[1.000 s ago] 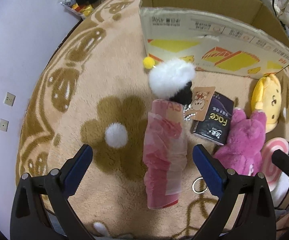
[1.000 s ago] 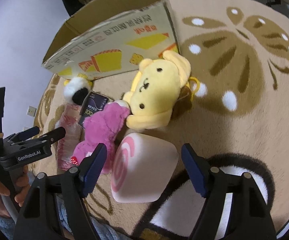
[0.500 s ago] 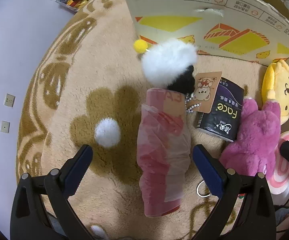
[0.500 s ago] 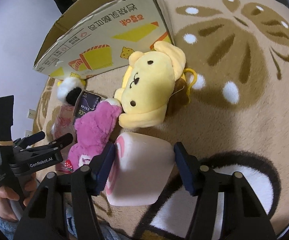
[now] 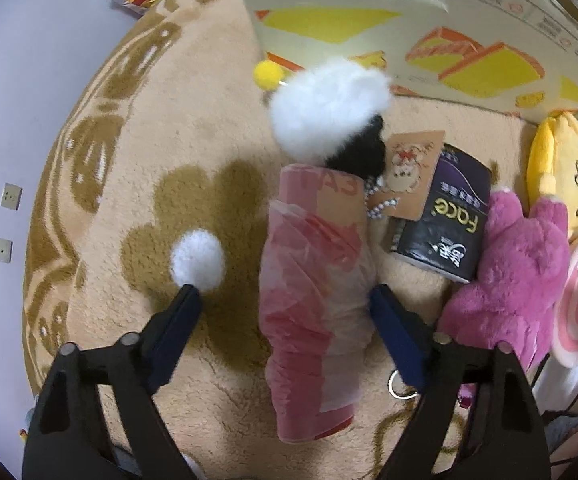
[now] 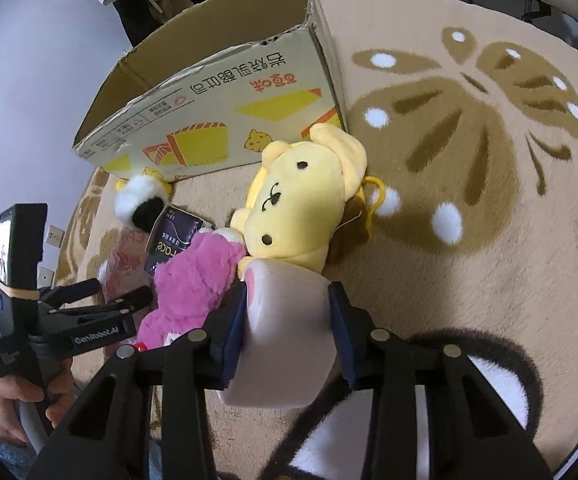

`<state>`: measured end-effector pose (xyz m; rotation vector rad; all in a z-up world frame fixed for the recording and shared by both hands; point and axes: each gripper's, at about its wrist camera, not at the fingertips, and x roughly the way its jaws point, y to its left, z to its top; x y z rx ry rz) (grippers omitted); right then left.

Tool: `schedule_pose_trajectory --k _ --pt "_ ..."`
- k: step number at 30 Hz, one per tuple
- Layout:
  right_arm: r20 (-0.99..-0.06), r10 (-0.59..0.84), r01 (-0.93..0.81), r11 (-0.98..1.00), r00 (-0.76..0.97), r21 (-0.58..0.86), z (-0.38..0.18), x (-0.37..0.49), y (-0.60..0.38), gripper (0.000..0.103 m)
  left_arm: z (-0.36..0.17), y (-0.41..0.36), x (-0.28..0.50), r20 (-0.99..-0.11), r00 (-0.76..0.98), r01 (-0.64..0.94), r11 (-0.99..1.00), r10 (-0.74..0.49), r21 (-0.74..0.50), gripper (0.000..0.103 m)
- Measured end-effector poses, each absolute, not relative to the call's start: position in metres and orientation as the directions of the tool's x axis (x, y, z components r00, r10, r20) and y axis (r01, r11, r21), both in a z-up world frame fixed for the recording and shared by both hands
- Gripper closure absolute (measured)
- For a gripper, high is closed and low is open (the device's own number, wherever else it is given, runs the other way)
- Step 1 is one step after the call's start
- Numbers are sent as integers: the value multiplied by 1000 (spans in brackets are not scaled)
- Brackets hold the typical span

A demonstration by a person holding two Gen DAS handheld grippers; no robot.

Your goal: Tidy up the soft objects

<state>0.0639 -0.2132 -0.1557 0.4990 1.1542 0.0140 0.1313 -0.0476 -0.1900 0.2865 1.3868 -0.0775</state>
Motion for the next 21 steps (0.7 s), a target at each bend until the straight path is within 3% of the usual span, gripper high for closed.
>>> schedule_pose_trajectory --k 1,3,6,10,12,21 --pt "-869 265 243 889 417 387 -156 64 -214 61 -190 -49 131 -976 189 228 961 111 154 27" --pt "-869 263 241 890 419 386 -155 64 -214 62 -190 -54 130 -977 191 252 958 93 141 44" --pt "-869 252 230 898 426 374 -152 65 -214 64 -188 -58 129 -978 195 272 954 77 130 58" --pt "-859 242 219 903 452 369 -145 64 -213 67 -183 -59 127 -974 214 268 955 66 124 67" --pt "-851 236 211 906 470 367 -141 63 -214 69 -175 -56 123 -974 223 245 966 30 86 84" --pt "-820 184 173 930 542 323 -118 59 -209 69 -143 -49 109 -944 330 223 971 4 83 88"
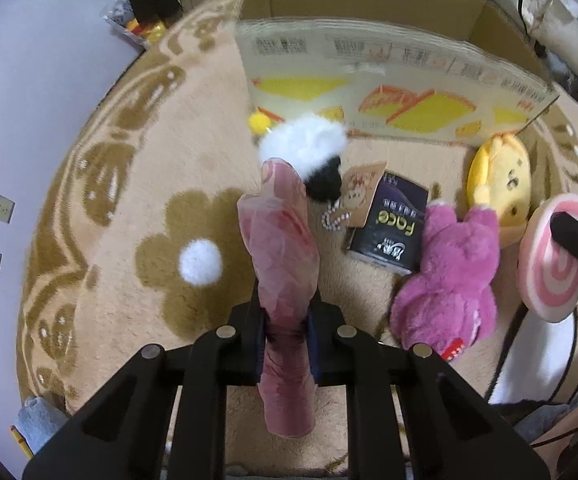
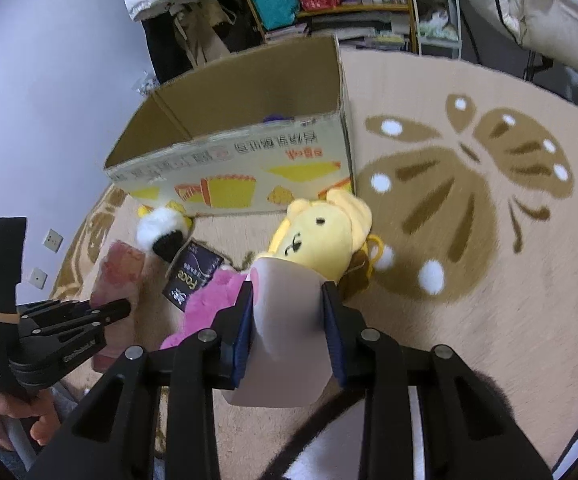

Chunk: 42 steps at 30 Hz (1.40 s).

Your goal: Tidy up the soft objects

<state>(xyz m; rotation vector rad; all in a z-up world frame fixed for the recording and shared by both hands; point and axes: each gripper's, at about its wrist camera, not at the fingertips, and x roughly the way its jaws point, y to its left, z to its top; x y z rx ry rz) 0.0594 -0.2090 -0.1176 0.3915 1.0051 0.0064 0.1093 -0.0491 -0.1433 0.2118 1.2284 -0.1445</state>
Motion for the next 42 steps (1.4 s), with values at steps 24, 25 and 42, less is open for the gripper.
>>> schedule_pose_trajectory --k 24,25,42 --pt "-676 132 123 941 725 316 -56 44 -217 69 -25 -38 69 -766 632 296 950 -119 96 88" --pt "-670 130 121 942 731 314 -54 46 -218 69 -21 -39 70 -754 645 301 948 -126 99 87" --pt "-571 108 55 964 813 261 -6 82 -226 69 -2 -49 114 -642 758 243 963 -115 115 87"
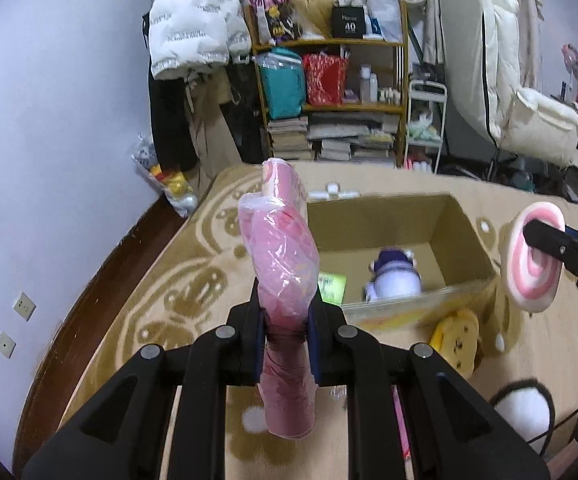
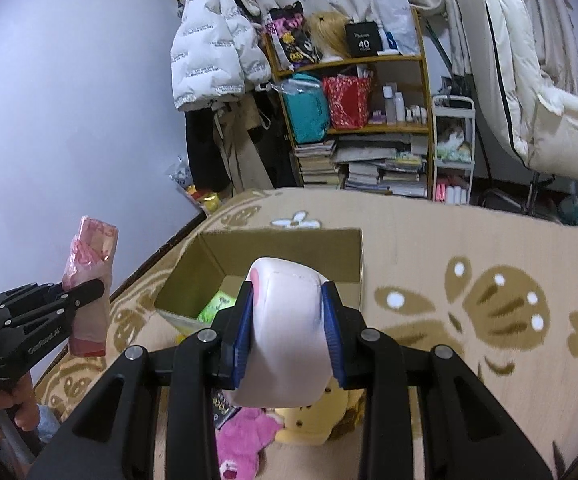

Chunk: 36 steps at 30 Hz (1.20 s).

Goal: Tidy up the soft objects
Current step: 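Lower the pink wrapped item into the box with the left tool while the right tool lowers the swirl cushion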

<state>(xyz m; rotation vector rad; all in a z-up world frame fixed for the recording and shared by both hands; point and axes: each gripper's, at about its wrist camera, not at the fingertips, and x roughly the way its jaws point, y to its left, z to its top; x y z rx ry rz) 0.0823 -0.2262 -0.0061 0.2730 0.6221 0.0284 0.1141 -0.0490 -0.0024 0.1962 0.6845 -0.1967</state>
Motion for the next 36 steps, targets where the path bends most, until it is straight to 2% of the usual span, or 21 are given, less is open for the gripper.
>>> schedule_pose_trajectory --k 6,9,20,25,28,36 --pt "-567 100 42 972 818 232 1 105 -230 69 3 -62 126 -592 802 234 955 -83 183 87" --pt "-564 127 26 967 816 255 1 116 -230 69 1 -68 134 -597 797 248 950 -87 192 87" --pt "-577 113 -8 984 809 180 -11 144 -221 69 -9 -89 167 -589 797 298 934 -129 198 87" --pt "-570 107 -25 988 814 151 -18 152 -219 68 -18 -88 177 -613 772 320 936 -169 145 87" --pt "-578 130 -24 982 805 187 -25 155 -221 68 -22 -84 183 -638 739 344 936 -218 78 87" --pt "-602 131 -16 981 788 192 -42 163 -226 67 -39 -83 193 -662 724 326 942 -194 80 87"
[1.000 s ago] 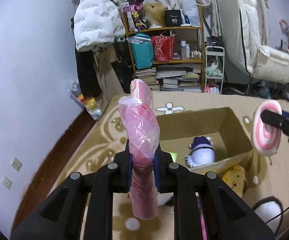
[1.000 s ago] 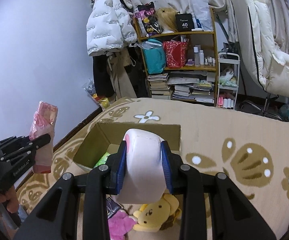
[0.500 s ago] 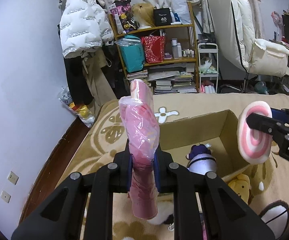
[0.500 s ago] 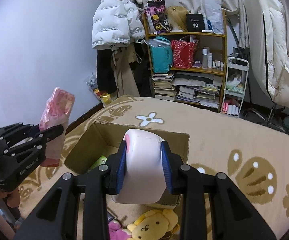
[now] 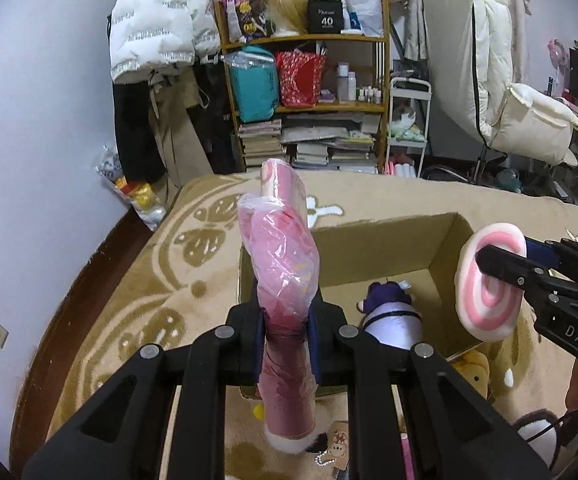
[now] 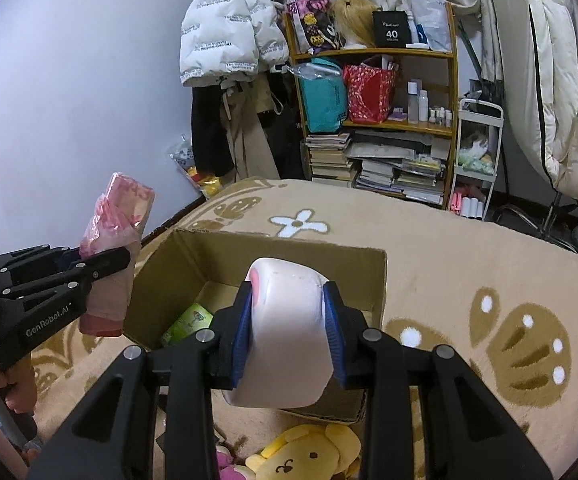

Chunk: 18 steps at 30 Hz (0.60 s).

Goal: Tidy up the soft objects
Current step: 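Lower the pink wrapped item into the box with the left tool while the right tool lowers the swirl cushion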

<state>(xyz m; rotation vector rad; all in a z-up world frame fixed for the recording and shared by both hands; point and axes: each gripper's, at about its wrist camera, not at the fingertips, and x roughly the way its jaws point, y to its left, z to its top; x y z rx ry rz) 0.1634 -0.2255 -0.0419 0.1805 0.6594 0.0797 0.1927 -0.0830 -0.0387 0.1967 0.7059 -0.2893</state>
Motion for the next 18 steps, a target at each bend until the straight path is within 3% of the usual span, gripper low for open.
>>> schedule_pose_trajectory --k 18 --pt "-608 151 -34 979 780 199 -57 171 -225 62 -50 -90 196 -671 682 399 917 -290 11 86"
